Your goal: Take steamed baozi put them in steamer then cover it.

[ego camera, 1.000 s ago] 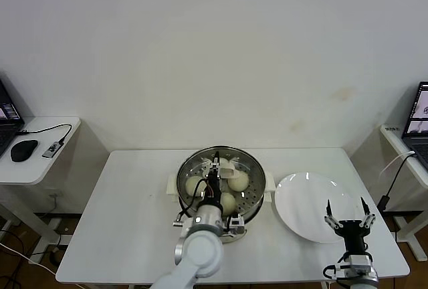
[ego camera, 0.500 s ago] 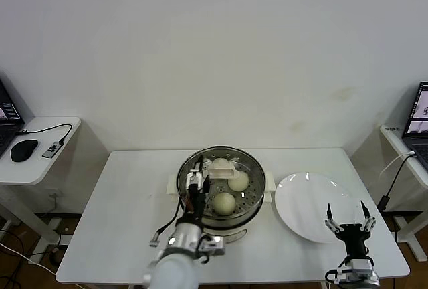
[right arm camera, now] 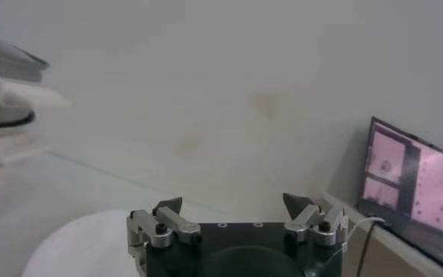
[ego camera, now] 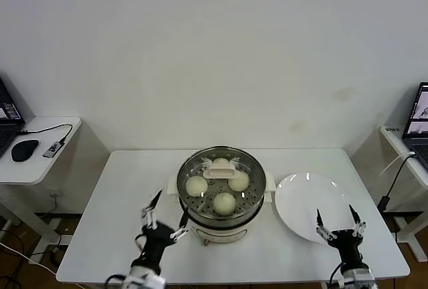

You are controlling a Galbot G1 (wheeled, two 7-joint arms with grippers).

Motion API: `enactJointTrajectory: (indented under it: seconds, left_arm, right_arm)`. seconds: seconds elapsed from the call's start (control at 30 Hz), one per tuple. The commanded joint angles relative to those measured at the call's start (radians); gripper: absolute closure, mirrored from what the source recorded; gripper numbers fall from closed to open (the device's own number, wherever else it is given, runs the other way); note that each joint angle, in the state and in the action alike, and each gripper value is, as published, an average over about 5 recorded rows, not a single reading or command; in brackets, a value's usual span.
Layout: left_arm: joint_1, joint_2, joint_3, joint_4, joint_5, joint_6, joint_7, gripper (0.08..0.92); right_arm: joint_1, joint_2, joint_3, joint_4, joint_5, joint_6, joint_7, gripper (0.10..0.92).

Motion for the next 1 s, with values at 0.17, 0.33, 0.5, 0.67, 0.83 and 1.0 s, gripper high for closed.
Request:
enactJointTrajectory:
  seconds: [0.17, 0.33, 0.5, 0.67, 0.83, 1.0]
  left_arm:
    - [0.279, -0.062, -0.196, 0.095, -0.653, -0.273, -0.111, 0.177]
    - [0.286, -0.066, -0.219, 0.141, -0.697, -0.258, -0.083, 0.177]
    - [0.294, -0.069, -0.225, 0.139, -0.704, -0.244, -0.076, 0.177]
    - [0.296, -0.079, -0.230, 0.127, -0.696, -0.239, -0.083, 0.177]
    - [0.301, -0.081, -0.234, 0.125, -0.685, -0.238, -0.085, 0.177]
    - [0.305, -0.083, -0.233, 0.122, -0.670, -0.237, -0.083, 0.177]
  right_arm:
    - [-0.291, -0.153, -0.103, 0.058, 0.222, 0.098, 0.012, 0.203]
    - [-0.310, -0.156, -0.127, 0.081, 0.287, 0.054, -0.020, 0.203]
    - [-0.312, -0.154, -0.135, 0.102, 0.283, 0.014, -0.023, 0.203]
    - [-0.315, -0.153, -0.150, 0.121, 0.282, -0.014, -0.006, 0.203]
    - [-0.309, -0.146, -0.155, 0.112, 0.283, -0.003, 0.022, 0.203]
    - [-0.305, -0.140, -0.157, 0.112, 0.285, 0.004, 0.027, 0.203]
